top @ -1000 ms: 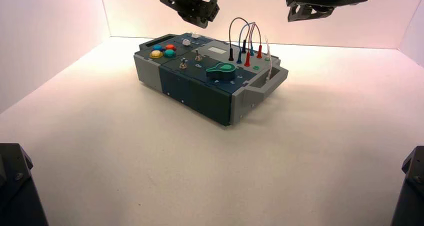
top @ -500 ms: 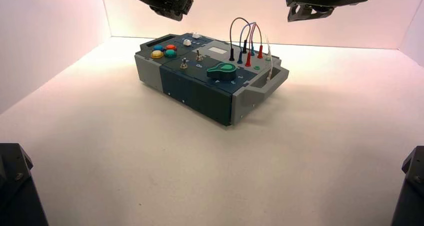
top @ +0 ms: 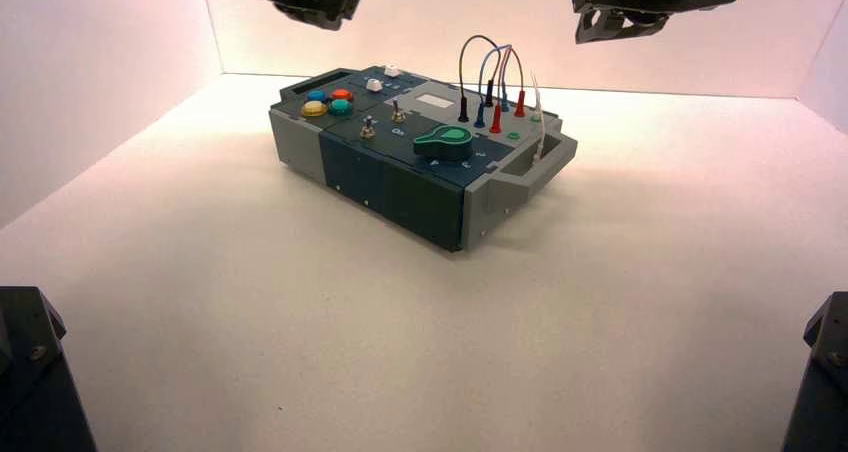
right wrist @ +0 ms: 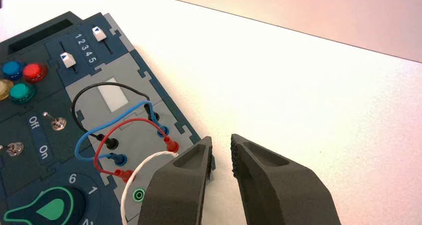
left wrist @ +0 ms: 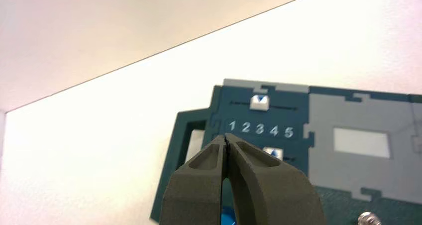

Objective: Move the top slider to position 3.

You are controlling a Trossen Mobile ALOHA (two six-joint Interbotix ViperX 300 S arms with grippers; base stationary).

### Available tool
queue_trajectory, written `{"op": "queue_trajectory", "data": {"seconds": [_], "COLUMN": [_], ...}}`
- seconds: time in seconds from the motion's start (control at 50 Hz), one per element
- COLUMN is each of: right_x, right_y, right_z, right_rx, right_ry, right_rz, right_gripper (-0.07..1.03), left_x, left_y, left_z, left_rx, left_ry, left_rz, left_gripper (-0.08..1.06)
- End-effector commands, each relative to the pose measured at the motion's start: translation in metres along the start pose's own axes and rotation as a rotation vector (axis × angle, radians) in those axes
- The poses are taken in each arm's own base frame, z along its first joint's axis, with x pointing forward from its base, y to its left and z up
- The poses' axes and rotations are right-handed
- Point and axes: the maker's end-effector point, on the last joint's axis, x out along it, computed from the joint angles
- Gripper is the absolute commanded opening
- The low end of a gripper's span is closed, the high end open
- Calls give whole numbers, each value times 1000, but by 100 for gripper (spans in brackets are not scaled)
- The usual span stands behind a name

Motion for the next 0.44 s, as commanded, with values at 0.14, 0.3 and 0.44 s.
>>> {"op": "queue_trajectory", "data": {"seconds": [0.14,0.3,0.44], "right_x": [-3,-3,-3], "right_y": [0,0,0], "right_z": [12,12,12], "right_rx": [0,0,0], "right_ry": [-37,-35,-37], "right_rz": [0,0,0], "right_gripper": [23,23,23], "left_x": [-23,-19,-18], "left_y": [26,26,26], "left_z": [16,16,17], "left_rx": [-27,-25,-27], "left_ry": [-97,-99,-99], "left_rz": [69,72,72], "left_gripper": [-3,-3,-3]}}
